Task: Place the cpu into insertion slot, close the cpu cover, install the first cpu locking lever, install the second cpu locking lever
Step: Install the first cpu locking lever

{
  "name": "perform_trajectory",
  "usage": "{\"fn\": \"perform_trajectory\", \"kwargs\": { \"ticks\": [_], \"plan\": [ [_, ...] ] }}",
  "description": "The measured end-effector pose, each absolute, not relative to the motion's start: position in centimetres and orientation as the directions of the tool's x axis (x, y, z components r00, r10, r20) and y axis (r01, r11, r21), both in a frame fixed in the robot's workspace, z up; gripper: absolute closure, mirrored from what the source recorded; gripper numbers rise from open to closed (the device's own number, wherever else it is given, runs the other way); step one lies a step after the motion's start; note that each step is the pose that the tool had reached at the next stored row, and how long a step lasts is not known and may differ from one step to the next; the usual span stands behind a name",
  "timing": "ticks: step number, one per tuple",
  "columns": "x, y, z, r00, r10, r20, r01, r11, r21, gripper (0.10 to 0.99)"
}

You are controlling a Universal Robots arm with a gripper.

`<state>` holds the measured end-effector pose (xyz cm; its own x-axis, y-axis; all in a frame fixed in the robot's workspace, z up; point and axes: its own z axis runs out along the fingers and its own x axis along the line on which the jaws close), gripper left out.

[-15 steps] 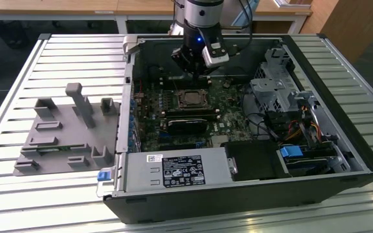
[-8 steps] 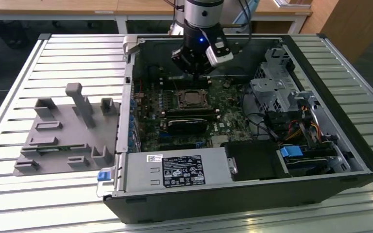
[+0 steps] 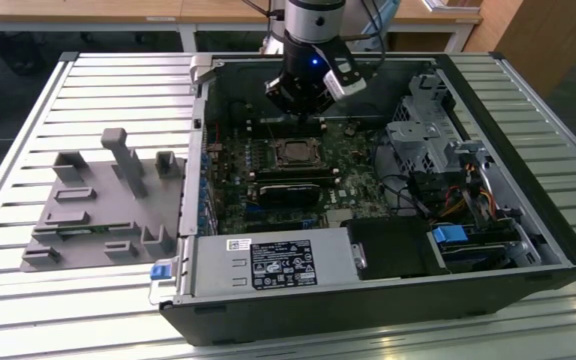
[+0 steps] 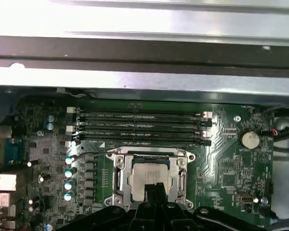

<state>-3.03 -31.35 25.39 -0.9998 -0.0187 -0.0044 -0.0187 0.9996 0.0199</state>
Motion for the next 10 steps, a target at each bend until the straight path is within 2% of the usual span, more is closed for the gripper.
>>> {"fn": "perform_trajectory", "kwargs": {
  "ticks": [7,10],
  "plan": [
    [-4.5,-31.3,25.3,-1.000,-0.020,-0.005,-0.020,0.998,0.058,0.980],
    [-5.2,-31.3,25.3,-1.000,-0.019,-0.005,-0.020,0.998,0.061,0.980]
  ]
}}
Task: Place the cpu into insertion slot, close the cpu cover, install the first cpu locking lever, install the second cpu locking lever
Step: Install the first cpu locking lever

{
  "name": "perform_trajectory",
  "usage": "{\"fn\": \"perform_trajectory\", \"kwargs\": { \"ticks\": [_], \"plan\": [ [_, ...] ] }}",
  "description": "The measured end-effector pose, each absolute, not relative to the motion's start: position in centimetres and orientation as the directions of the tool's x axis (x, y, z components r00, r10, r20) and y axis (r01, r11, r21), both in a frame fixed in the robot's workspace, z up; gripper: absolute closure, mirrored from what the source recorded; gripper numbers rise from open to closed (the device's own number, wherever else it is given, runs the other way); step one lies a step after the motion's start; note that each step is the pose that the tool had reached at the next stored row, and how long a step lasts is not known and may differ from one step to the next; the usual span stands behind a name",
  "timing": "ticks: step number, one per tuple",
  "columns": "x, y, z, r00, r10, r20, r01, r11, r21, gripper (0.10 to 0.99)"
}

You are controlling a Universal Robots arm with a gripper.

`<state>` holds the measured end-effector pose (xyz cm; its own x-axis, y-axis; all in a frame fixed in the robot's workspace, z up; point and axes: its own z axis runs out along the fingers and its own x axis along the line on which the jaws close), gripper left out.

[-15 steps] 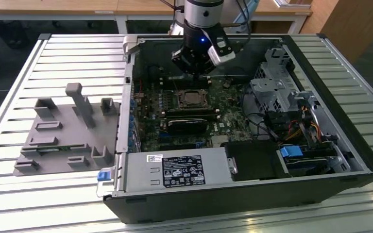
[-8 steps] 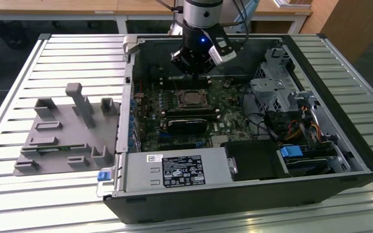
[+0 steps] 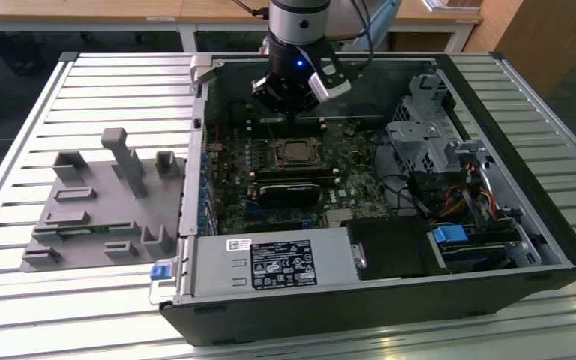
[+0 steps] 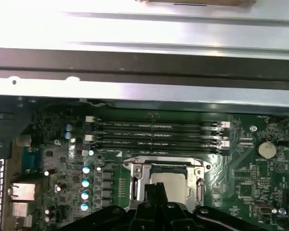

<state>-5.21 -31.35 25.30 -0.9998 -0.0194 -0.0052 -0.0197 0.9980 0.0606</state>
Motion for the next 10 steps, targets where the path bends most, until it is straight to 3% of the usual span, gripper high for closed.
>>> {"fn": "perform_trajectory", "kwargs": {
  "ticks": [10],
  "plan": [
    [-7.9,-31.3,25.3,-1.000,-0.020,-0.005,-0.020,0.998,0.061,0.980]
  ]
}}
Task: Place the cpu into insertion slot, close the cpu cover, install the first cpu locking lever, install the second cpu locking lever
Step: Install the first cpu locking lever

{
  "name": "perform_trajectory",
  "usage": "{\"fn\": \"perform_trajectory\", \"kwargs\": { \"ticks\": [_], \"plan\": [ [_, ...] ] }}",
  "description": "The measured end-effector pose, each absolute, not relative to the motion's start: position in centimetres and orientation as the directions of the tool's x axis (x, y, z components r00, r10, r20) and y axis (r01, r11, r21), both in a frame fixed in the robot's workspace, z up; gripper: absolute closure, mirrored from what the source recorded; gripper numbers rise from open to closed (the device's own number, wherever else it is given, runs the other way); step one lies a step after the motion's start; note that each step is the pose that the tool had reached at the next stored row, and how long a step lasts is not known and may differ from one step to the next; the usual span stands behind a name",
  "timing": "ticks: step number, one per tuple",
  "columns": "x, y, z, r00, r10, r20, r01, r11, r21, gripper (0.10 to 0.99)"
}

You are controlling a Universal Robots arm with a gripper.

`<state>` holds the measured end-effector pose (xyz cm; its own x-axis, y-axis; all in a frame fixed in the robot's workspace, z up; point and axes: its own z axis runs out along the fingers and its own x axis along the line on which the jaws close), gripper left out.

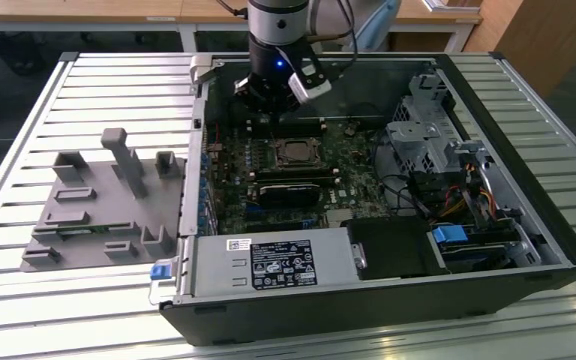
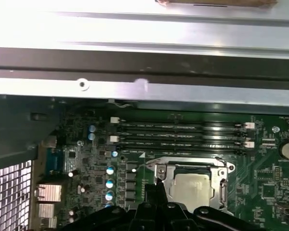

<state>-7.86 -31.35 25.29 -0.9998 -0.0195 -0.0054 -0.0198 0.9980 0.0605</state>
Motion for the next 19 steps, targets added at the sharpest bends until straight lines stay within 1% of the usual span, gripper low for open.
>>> {"fn": "perform_trajectory", "kwargs": {
  "ticks": [12,19],
  "plan": [
    [-9.8,-31.3,25.2,-1.000,-0.019,-0.005,-0.020,0.998,0.060,0.980],
    [-10.5,-30.7,25.2,-1.000,-0.020,-0.005,-0.020,0.998,0.060,0.980]
  ]
}}
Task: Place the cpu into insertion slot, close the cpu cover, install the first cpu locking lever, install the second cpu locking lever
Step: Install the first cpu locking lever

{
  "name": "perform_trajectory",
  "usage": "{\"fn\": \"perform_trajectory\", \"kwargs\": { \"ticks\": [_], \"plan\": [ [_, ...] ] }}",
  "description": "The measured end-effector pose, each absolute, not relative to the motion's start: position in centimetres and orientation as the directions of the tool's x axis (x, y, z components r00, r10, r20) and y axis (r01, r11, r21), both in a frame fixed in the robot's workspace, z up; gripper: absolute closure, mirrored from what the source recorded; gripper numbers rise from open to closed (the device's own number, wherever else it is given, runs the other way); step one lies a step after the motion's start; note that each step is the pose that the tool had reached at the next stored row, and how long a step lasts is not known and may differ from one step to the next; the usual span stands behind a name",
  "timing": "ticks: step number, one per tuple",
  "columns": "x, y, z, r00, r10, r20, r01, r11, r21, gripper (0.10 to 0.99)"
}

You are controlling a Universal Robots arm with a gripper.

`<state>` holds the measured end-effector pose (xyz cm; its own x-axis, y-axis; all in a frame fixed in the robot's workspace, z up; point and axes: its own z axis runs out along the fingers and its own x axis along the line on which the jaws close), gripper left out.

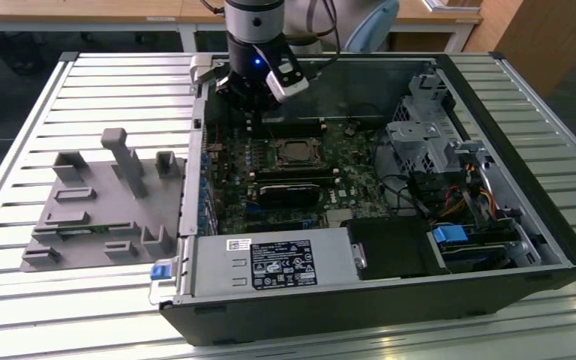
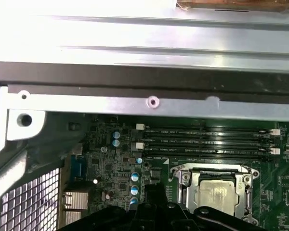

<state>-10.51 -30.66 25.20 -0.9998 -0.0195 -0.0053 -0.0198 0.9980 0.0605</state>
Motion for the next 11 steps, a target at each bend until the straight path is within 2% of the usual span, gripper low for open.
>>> {"fn": "perform_trajectory", "kwargs": {
  "ticks": [11],
  "plan": [
    [-10.26,-29.66,25.11,-1.000,-0.020,-0.005,-0.020,0.998,0.060,0.980]
  ]
}}
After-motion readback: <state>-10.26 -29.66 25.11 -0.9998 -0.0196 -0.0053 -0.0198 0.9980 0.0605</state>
